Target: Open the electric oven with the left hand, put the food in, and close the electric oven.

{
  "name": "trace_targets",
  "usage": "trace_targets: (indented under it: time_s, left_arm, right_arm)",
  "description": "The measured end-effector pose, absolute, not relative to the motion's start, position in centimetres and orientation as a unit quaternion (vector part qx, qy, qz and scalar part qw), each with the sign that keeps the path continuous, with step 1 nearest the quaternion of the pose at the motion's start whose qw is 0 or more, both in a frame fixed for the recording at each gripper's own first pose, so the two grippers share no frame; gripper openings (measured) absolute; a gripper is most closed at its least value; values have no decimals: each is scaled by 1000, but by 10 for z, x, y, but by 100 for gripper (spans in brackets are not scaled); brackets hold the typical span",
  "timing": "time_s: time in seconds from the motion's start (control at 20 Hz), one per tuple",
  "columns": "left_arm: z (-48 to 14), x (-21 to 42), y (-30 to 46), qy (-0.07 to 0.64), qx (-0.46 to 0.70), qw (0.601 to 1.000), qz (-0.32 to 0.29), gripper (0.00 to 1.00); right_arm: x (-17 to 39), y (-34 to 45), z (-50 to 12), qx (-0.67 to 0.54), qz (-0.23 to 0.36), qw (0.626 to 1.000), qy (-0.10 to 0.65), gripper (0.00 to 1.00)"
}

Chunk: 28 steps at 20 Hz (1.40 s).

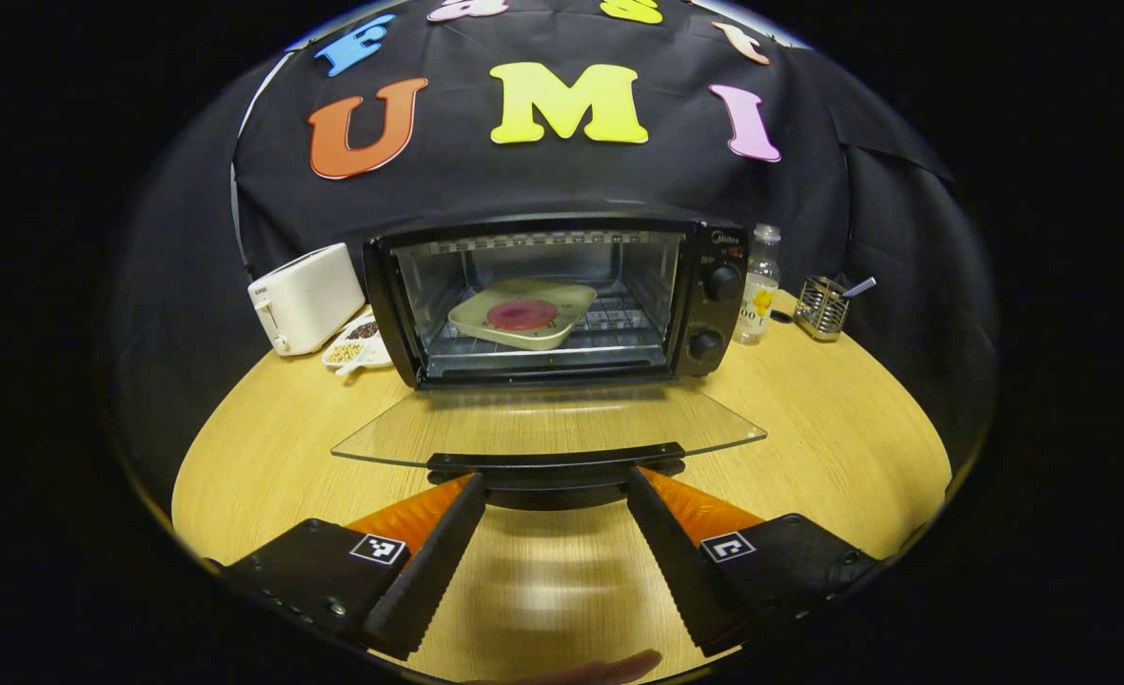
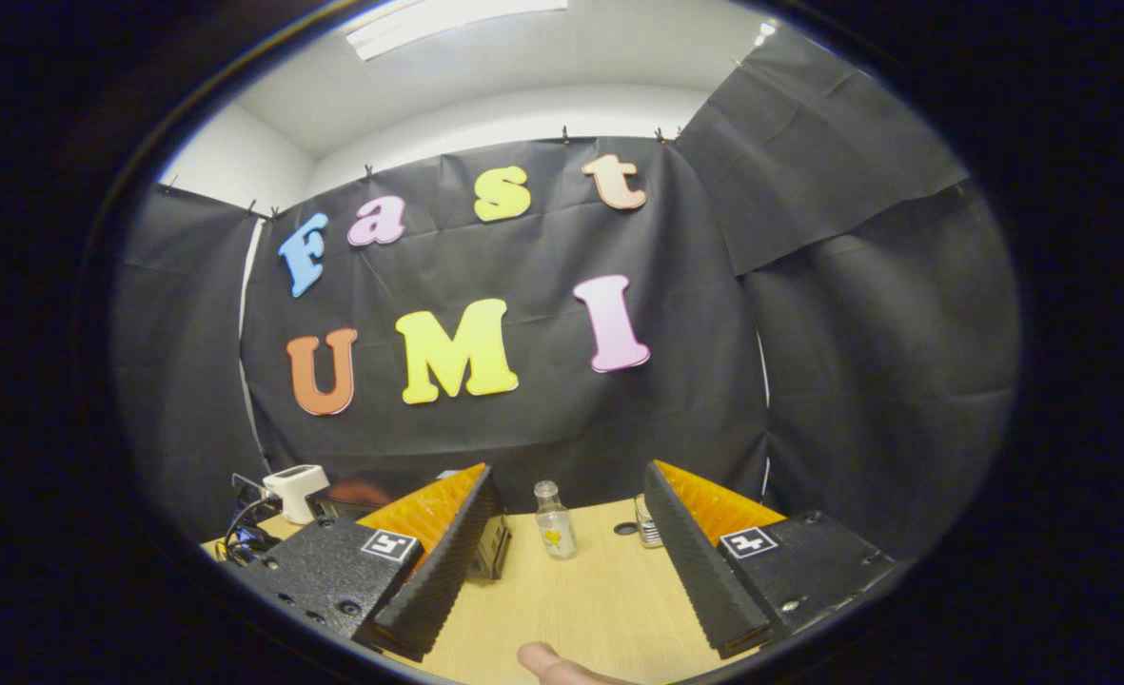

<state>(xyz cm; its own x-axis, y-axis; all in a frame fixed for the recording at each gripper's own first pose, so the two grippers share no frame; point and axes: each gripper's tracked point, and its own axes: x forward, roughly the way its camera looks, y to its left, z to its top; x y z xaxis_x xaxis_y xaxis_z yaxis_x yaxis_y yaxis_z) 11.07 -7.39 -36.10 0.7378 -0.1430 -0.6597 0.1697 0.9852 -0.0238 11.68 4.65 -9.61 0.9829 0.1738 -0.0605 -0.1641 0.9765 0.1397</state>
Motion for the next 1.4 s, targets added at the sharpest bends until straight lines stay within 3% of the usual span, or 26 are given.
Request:
trace_targets:
  time_s: [0.65, 0.8, 0.85, 0.95, 1.4]
  left_arm:
    - [-300, 179, -74, 282, 0, 956, -87, 97]
    - [-282, 199, -57, 251, 28, 966, -49, 96]
    - [-277, 200, -48, 247, 37, 968, -34, 95]
    - [-262, 193, -49, 235, 32, 971, -31, 95]
    - [-182, 88, -55, 171, 22, 984, -45, 95]
  right_arm:
    - [88, 34, -87, 49, 73, 996, 27, 96]
    - [82, 37, -87, 54, 78, 995, 30, 96]
    - [79, 38, -89, 53, 81, 995, 36, 100]
    - [71, 41, -90, 51, 87, 994, 40, 96]
    - [19, 37, -91, 42, 81, 995, 37, 96]
